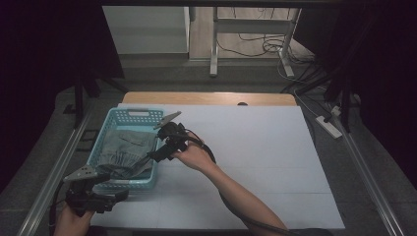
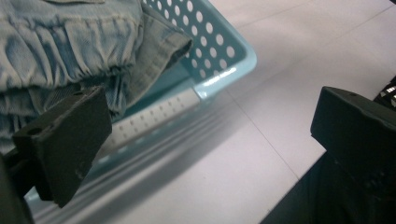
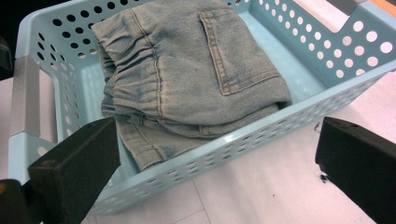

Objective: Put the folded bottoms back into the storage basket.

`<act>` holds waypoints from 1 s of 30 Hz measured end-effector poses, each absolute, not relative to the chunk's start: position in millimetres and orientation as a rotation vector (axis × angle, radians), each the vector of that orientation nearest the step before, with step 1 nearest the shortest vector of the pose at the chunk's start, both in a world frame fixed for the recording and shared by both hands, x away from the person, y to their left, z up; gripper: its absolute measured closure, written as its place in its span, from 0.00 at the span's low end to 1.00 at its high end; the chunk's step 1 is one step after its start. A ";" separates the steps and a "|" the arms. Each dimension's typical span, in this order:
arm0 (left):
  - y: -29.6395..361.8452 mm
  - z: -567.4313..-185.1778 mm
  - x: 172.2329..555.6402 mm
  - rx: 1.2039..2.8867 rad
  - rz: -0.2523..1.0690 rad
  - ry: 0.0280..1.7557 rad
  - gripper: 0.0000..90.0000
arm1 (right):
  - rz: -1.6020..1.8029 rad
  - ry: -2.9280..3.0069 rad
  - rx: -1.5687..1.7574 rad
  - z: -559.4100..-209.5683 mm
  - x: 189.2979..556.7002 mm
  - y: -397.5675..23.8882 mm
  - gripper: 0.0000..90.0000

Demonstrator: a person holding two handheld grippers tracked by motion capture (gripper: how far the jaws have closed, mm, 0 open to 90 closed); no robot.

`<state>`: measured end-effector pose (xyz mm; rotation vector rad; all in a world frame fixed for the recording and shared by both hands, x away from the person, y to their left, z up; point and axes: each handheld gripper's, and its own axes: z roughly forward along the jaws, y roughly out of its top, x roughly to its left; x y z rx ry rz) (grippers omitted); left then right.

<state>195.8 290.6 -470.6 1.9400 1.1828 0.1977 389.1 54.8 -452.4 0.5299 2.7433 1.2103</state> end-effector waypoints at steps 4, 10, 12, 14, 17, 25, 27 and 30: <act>291.2 -474.5 187.8 1.935 0.194 1.190 0.00 | 1.196 2.749 0.538 -452.7 386.9 52.9 0.00; 292.3 -477.2 184.6 1.929 0.182 1.195 0.00 | 1.179 2.748 0.507 -451.8 383.7 50.4 0.00; 291.3 -477.0 184.7 1.941 0.188 1.195 0.00 | 1.187 2.746 0.510 -450.8 382.3 49.2 0.00; 290.4 -476.9 184.6 1.950 0.196 1.193 0.00 | 1.199 2.744 0.510 -450.0 380.4 47.6 0.00; 290.2 -477.2 185.3 1.953 0.188 1.195 0.00 | 1.190 2.750 0.498 -448.7 377.7 45.4 0.00; 288.4 -477.8 186.8 1.978 0.169 1.173 0.00 | 1.184 2.745 0.476 -445.8 371.2 37.8 0.00; 288.7 -477.8 186.8 1.977 0.167 1.172 0.00 | 1.189 2.745 0.483 -445.5 370.0 36.1 0.00; 289.2 -477.8 186.7 1.971 0.165 1.171 0.00 | 1.199 2.748 0.491 -445.2 368.6 33.4 0.00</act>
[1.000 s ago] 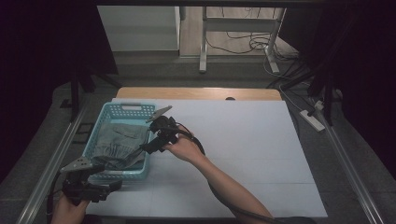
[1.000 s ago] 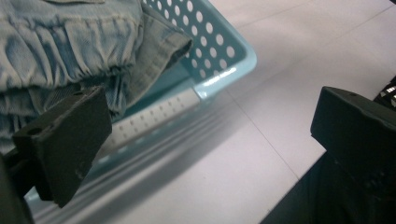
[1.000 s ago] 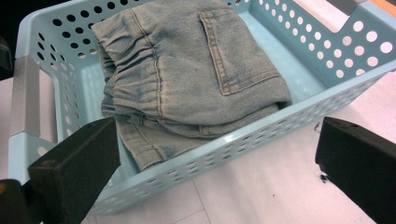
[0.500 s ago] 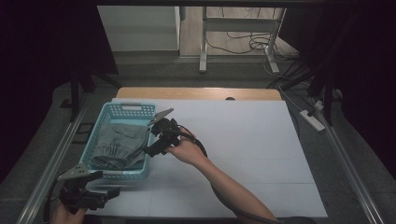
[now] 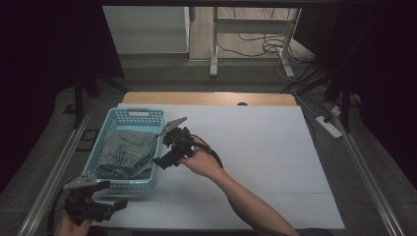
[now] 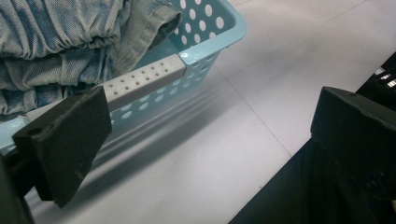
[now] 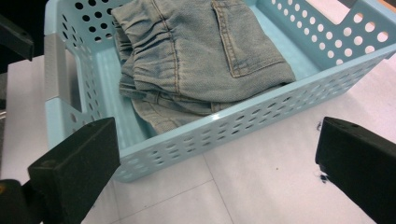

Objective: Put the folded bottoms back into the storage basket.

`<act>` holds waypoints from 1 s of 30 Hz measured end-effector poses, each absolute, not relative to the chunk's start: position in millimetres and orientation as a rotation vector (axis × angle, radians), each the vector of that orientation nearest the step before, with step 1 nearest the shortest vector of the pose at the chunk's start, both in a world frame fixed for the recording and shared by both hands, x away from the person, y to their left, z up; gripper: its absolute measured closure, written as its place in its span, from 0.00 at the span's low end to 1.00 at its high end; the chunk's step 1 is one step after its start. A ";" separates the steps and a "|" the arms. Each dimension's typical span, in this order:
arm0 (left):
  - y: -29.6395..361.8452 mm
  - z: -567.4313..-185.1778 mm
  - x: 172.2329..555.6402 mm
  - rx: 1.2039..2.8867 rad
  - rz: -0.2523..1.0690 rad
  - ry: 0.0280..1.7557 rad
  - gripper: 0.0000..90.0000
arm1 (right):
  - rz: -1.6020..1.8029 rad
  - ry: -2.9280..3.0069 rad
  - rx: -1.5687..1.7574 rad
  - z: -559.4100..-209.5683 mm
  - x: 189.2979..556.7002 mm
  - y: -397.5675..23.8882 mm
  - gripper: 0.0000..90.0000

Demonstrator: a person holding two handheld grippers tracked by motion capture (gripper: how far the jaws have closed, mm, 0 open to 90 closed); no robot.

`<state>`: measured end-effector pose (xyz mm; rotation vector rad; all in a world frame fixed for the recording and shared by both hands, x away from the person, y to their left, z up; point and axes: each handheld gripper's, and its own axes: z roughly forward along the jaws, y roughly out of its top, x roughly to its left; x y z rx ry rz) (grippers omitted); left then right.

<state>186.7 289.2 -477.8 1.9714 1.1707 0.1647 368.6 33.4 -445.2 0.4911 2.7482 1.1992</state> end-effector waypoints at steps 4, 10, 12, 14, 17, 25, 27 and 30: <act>289.5 -478.1 187.0 1.966 0.159 1.170 0.00 | 1.197 2.756 0.494 -446.0 366.3 29.2 0.00; 291.6 -478.3 187.3 1.949 0.147 1.171 0.00 | 1.190 2.754 0.486 -449.9 361.9 22.9 0.00; 291.9 -478.3 187.3 1.946 0.148 1.172 0.00 | 1.194 2.753 0.485 -450.8 360.1 20.7 0.00; 291.8 -478.2 187.3 1.946 0.152 1.171 0.00 | 1.197 2.752 0.480 -451.0 358.2 18.5 0.00; 291.9 -478.0 187.2 1.945 0.160 1.172 0.00 | 1.205 2.746 0.477 -450.9 355.7 15.5 0.00; 291.6 -478.4 187.8 1.951 0.152 1.171 0.00 | 1.206 2.747 0.483 -449.5 351.4 4.9 0.00; 291.1 -478.4 188.1 1.956 0.152 1.170 0.00 | 1.205 2.747 0.484 -449.2 351.0 2.8 0.00; 290.8 -478.4 188.3 1.960 0.152 1.168 0.00 | 1.203 2.749 0.484 -448.2 350.0 -1.0 0.00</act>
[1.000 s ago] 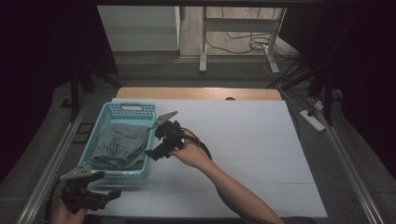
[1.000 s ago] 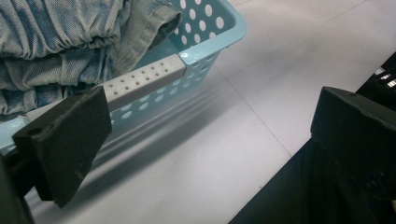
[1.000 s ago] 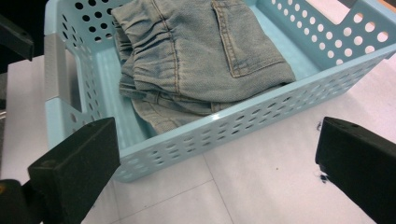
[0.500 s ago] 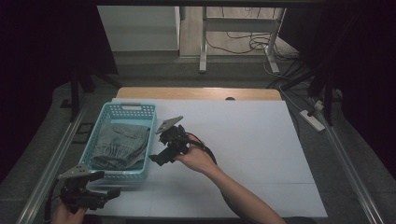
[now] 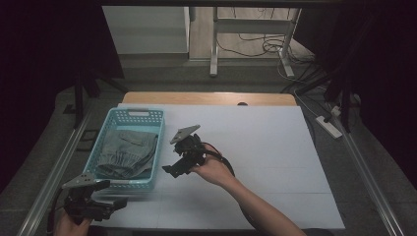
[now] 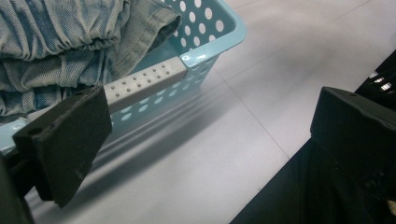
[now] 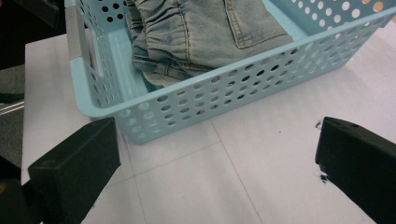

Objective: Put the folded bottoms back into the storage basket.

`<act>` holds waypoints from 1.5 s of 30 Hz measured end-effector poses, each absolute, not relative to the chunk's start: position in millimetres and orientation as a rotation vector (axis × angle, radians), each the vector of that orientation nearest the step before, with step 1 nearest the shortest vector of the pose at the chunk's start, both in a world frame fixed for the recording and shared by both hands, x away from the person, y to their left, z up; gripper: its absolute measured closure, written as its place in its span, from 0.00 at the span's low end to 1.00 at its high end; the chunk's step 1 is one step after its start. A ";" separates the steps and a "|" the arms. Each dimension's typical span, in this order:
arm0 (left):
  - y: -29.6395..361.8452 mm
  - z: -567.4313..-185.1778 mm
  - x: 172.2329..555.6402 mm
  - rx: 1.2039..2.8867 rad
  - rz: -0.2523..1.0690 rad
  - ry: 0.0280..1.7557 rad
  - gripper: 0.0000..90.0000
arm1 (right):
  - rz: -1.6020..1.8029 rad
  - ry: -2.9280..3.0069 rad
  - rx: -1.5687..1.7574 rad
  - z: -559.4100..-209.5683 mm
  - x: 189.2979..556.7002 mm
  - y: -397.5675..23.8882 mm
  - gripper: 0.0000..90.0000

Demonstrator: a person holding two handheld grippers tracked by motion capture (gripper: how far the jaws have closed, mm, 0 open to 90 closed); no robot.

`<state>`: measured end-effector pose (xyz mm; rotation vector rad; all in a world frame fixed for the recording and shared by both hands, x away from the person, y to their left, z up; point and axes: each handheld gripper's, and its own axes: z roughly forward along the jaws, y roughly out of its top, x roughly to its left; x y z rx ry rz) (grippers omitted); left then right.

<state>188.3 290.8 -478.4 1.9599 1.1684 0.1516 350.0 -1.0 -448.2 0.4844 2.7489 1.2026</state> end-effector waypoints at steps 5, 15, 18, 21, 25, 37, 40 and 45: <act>290.8 -478.4 188.2 1.960 0.152 1.169 0.00 | 1.189 2.748 0.489 -447.6 347.2 -7.1 0.00; 290.6 -478.5 188.4 1.963 0.150 1.167 0.00 | 1.181 2.757 0.502 -447.2 339.4 -25.0 0.00; 290.5 -478.5 188.4 1.963 0.150 1.167 0.00 | 1.171 2.760 0.510 -447.9 337.3 -31.8 0.00; 290.2 -478.4 188.4 1.965 0.151 1.166 0.00 | 1.168 2.758 0.518 -449.2 335.6 -37.7 0.00; 289.8 -478.3 188.4 1.969 0.153 1.165 0.00 | 1.172 2.755 0.528 -449.9 334.0 -44.0 0.00; 289.4 -478.3 188.5 1.974 0.153 1.160 0.00 | 1.198 2.749 0.560 -450.1 328.1 -58.9 0.00; 289.6 -478.3 188.4 1.972 0.152 1.159 0.00 | 1.197 2.750 0.563 -450.3 327.0 -61.7 0.00; 289.5 -478.3 188.6 1.974 0.151 1.158 0.00 | 1.191 2.753 0.560 -452.1 323.8 -65.2 0.00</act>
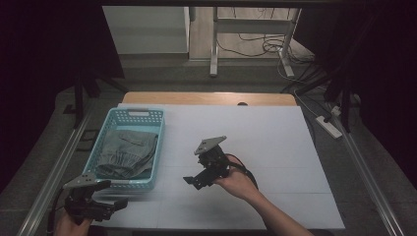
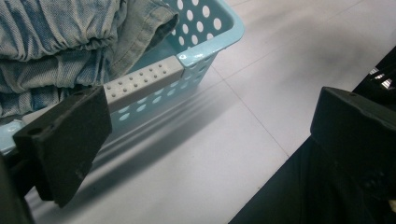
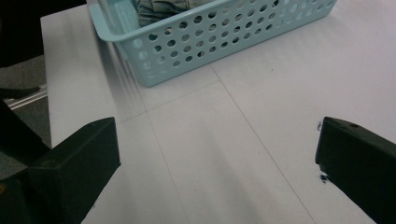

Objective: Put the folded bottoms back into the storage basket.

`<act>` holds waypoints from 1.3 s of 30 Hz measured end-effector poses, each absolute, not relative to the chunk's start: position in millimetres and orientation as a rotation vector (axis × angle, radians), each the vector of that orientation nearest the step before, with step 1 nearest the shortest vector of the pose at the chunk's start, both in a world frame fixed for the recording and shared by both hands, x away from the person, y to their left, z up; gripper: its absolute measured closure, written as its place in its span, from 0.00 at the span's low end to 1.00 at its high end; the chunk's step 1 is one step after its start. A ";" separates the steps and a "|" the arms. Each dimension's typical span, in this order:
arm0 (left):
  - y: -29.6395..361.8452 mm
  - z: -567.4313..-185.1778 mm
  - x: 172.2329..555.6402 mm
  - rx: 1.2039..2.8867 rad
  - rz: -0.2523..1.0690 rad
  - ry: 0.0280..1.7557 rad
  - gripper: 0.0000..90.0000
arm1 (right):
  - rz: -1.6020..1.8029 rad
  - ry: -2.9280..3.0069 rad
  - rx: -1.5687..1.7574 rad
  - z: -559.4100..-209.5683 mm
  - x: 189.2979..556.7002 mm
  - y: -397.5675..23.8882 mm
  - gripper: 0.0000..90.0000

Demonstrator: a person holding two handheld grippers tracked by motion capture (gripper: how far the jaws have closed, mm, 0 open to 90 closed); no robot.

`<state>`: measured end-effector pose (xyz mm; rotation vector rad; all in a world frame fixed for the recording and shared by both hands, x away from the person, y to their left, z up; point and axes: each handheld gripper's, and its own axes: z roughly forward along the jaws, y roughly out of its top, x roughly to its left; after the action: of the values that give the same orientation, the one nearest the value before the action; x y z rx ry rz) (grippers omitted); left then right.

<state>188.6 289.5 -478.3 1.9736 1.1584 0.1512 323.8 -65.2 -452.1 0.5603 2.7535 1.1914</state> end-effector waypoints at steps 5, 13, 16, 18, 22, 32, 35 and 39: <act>289.0 -478.3 188.6 1.977 0.152 1.155 0.00 | 1.181 2.760 0.569 -453.2 321.3 -69.4 0.00; 289.2 -478.2 188.7 1.975 0.150 1.155 0.00 | 1.184 2.758 0.584 -452.4 318.1 -80.0 0.00; 289.1 -478.3 188.8 1.976 0.150 1.154 0.00 | 1.188 2.747 0.592 -451.3 317.4 -84.8 0.00; 289.1 -478.3 188.8 1.976 0.149 1.154 0.00 | 1.194 2.744 0.594 -449.8 316.8 -87.4 0.00; 289.4 -478.3 188.8 1.975 0.148 1.154 0.00 | 1.201 2.734 0.598 -446.5 313.4 -92.0 0.00; 289.3 -478.3 189.0 1.975 0.145 1.151 0.00 | 1.242 2.713 0.660 -447.9 312.7 -109.1 0.00; 289.4 -478.4 189.1 1.975 0.144 1.151 0.00 | 1.258 2.706 0.670 -446.4 311.7 -113.9 0.00; 289.2 -478.4 189.0 1.976 0.144 1.149 0.00 | 1.245 2.699 0.681 -446.4 308.4 -121.3 0.00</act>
<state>189.0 289.2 -478.4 1.9762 1.1491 0.1443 308.4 -121.3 -446.4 0.6809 2.6989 1.2453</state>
